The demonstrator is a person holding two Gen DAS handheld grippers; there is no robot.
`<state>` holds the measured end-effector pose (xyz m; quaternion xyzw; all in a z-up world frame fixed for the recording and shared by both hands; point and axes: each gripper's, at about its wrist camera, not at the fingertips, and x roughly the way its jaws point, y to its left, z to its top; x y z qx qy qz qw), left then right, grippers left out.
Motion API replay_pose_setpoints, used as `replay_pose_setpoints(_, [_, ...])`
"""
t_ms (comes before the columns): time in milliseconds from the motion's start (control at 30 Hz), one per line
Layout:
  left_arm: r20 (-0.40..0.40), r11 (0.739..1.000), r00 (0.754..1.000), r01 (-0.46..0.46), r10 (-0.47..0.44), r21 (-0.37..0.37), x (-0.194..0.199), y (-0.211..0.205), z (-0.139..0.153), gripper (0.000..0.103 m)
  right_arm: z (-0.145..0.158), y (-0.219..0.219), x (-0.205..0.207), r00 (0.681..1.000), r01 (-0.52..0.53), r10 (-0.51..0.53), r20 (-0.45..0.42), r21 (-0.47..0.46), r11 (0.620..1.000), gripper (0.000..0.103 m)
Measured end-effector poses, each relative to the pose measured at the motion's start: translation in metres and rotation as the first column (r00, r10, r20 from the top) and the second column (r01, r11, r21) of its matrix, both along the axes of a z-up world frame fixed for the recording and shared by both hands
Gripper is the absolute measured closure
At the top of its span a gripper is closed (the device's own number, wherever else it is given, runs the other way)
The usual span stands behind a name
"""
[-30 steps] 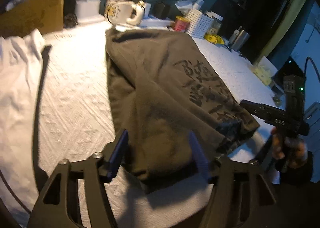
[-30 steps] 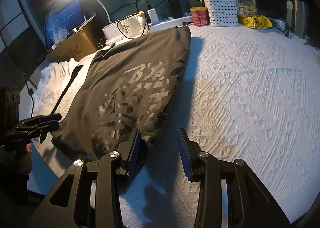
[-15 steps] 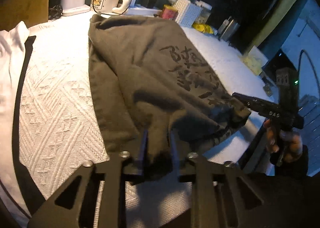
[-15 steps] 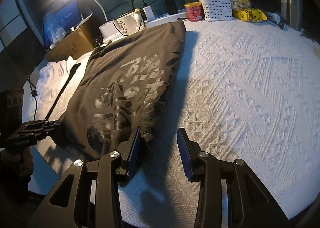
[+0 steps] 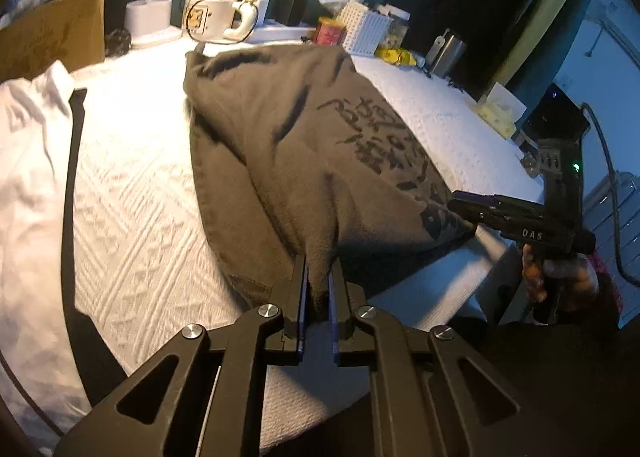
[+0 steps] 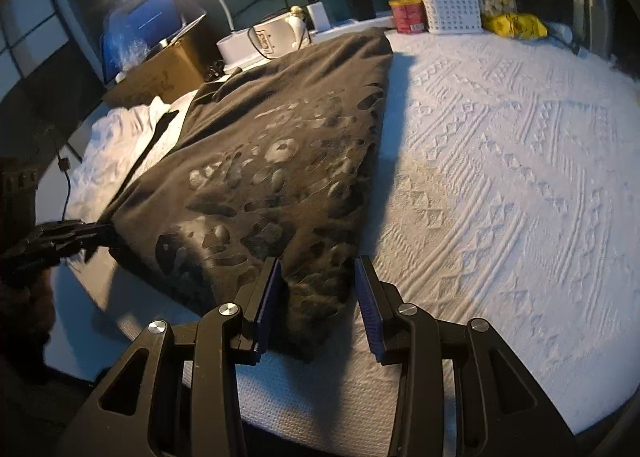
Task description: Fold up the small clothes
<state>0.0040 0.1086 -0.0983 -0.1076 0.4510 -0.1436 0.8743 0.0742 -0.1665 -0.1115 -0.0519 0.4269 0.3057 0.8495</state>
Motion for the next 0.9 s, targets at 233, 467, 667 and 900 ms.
replay_pose_setpoints(233, [-0.010, 0.999, 0.999, 0.033, -0.033, 0.028, -0.002, -0.016, -0.006, 0.096, 0.001, 0.003, -0.007, 0.996, -0.011, 0.019, 0.084, -0.097, 0.995, 0.089])
replay_pose_setpoints(467, [-0.034, 0.991, 0.991, 0.132, -0.132, 0.013, -0.013, -0.047, -0.015, 0.096, 0.013, -0.025, -0.011, 0.997, 0.027, -0.015, 0.080, -0.150, 0.988, 0.090])
replay_pose_setpoints(667, [-0.049, 0.992, 0.991, 0.124, -0.123, 0.006, -0.011, -0.046, -0.016, 0.093, 0.005, -0.027, -0.024, 0.996, 0.039, -0.027, 0.080, -0.152, 0.988, 0.090])
replay_pose_setpoints(900, [-0.069, 0.994, 0.992, 0.104, -0.101, 0.034, -0.018, -0.037, -0.005, 0.083, 0.005, -0.031, -0.032, 0.997, 0.039, -0.031, 0.064, -0.130, 0.991, 0.090])
